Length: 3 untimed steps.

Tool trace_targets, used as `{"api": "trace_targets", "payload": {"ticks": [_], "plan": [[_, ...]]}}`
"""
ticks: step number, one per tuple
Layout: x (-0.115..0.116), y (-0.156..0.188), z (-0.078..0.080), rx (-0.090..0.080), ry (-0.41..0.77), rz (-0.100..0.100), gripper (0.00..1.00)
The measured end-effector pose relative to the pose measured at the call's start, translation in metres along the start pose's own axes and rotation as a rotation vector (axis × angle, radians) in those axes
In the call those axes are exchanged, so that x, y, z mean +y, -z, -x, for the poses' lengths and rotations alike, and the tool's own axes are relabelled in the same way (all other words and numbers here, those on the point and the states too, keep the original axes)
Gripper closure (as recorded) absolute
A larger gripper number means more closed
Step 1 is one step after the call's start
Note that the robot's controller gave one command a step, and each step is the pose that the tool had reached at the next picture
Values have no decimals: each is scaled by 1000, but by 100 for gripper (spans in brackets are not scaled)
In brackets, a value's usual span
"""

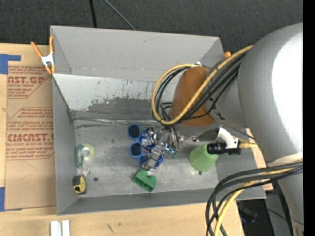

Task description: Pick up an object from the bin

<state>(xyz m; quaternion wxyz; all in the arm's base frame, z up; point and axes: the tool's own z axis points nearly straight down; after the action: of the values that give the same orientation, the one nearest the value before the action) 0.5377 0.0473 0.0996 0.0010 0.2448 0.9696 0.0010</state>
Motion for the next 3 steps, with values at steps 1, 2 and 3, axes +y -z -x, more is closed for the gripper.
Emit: {"api": "trace_targets", "payload": {"ticks": [1, 2, 3], "plan": [[4, -29, 17, 3, -175, -2, 0], [5, -28, 18, 1, -173, -2, 0], [4, -26, 19, 0, -173, -3, 100]]}}
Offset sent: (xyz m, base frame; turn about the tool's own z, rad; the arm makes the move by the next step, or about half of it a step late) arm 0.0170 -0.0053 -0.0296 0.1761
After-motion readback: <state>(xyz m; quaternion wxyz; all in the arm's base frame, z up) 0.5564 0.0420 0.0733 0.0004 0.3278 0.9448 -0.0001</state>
